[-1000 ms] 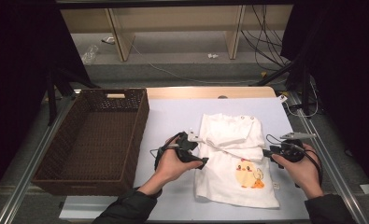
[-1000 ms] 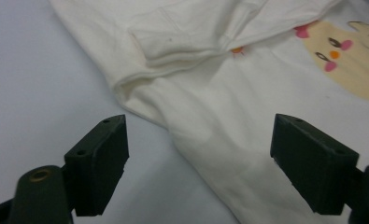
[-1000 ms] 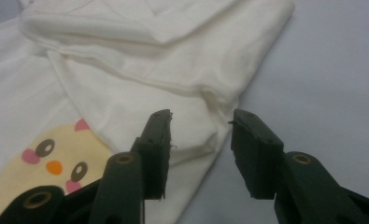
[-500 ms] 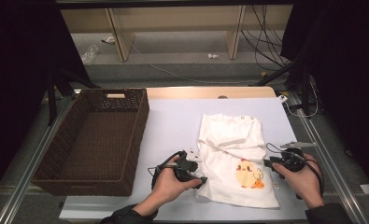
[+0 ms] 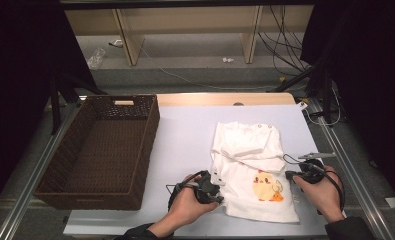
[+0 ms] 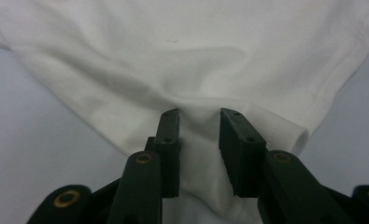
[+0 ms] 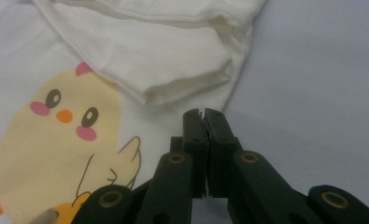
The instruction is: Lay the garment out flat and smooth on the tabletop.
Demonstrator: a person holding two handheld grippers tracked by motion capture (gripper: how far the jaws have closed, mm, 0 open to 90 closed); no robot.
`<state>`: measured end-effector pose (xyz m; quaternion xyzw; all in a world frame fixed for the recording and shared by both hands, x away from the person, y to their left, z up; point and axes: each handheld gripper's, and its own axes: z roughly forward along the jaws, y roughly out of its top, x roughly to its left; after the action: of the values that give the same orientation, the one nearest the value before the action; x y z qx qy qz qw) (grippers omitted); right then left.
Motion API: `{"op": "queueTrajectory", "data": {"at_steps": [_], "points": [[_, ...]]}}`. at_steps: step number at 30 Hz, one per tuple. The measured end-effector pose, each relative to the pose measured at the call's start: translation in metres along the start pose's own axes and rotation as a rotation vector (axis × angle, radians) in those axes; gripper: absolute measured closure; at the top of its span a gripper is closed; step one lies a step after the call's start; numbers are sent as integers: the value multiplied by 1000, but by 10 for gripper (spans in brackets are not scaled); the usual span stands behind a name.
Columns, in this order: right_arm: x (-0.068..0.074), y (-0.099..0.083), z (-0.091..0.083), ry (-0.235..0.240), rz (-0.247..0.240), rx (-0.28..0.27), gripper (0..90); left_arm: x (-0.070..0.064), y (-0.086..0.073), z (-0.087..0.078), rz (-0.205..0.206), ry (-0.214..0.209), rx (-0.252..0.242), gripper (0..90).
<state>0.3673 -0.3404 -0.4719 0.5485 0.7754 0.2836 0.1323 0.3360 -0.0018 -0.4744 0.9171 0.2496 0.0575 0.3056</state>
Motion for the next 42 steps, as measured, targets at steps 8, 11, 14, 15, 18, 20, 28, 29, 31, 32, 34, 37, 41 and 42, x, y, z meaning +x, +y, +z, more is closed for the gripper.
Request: {"op": "queueTrajectory", "data": {"at_steps": [8, 11, 14, 15, 18, 20, 28, 29, 31, 32, 34, 37, 41, 42], "points": [[-15, -1, -4, -56, 24, -8, 890, 5, 0, -8, -38, 6, -22, 454], [-19, -1, -5, -79, 27, -9, 890, 3, -2, -9, -34, -5, -12, 439], [-21, -1, -6, -80, 26, -12, 887, 0, -4, -9, -28, -17, 5, 437], [-21, -1, -5, -70, 23, -13, 876, -1, -4, -8, -29, -23, 9, 437], [-20, -3, -8, -65, 24, -12, 803, -6, -5, -5, -16, -44, 22, 445], [-20, -4, -11, -53, 34, -17, 769, -9, -5, -3, 4, -44, 26, 462], [-14, -6, -10, -55, 31, 29, 713, -21, -4, -3, 85, -6, 38, 700], [-12, -7, -12, -58, 28, 34, 697, -23, -3, -3, 92, -1, 42, 721], [-10, -11, -15, -60, 12, 40, 684, -24, -3, -3, 90, -4, 44, 779], [-9, -13, -17, -52, 18, 45, 681, -23, -3, -3, 88, -6, 41, 816], [-7, -20, -21, -49, 18, 36, 684, -21, -4, -4, 71, -15, 40, 861], [-4, -27, -26, -58, 2, 45, 748, -21, -4, -4, 66, -20, 40, 876], [-1, -32, -30, -39, -17, 57, 882, -21, -5, -6, 50, -49, 43, 882], [-2, -32, -31, -37, -23, 59, 890, -20, -5, -7, 47, -56, 43, 882]]}}
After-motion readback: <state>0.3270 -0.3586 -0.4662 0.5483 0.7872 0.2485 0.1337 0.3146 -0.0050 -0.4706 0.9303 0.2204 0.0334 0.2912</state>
